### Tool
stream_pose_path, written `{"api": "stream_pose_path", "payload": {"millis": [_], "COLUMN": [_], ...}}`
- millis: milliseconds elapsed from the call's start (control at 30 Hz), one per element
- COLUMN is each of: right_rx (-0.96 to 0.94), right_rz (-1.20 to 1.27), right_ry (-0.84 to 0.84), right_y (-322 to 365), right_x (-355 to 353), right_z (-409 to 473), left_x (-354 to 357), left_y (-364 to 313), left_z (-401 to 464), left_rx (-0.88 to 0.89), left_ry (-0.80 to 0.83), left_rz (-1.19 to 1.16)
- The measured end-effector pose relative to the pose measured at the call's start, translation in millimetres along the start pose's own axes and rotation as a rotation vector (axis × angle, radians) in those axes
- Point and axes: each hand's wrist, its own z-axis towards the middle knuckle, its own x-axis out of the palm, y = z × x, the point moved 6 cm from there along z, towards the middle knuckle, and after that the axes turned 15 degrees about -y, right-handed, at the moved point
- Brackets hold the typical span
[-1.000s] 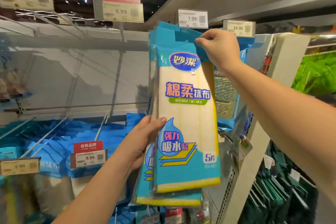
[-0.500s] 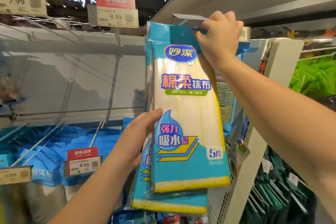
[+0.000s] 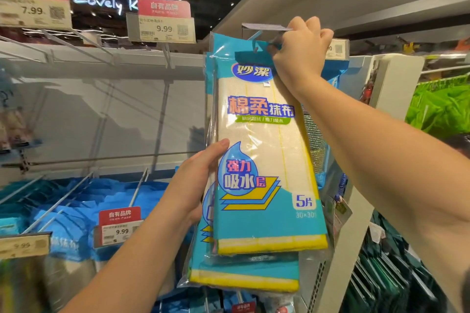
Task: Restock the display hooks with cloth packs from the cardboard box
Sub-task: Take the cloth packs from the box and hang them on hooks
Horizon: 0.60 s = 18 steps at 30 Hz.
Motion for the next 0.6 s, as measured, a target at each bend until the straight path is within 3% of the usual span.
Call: {"api": "stream_pose_path", "payload": {"millis": [233,367,500,600], "right_rx": [0.027,0.098,0.308,0.35], "right_rz": [-0.065,0.143,0.283,0.306], "right_ry": [0.124,0.229,0.516,0.533], "right_y": [2.7,11.8,10.4,10.0], "right_x": [5.9,-3.1,12.5,26.4], "right_z": [-21.0,-69.8,-120.8,-127.3], "left_x": [-6.3,-8.5,-11.4,-12.6], "left_y": [-6.4,-9.3,-10.4,-10.3], "left_z": [8.1,22.6,44.2,62.6], "left_rx": [0.077,0.094,0.093,0.071], "left_ry": [-0.161,-0.199,-0.225,-0.221], "left_rz": [0.047,0.058,0.068,0.067]}}
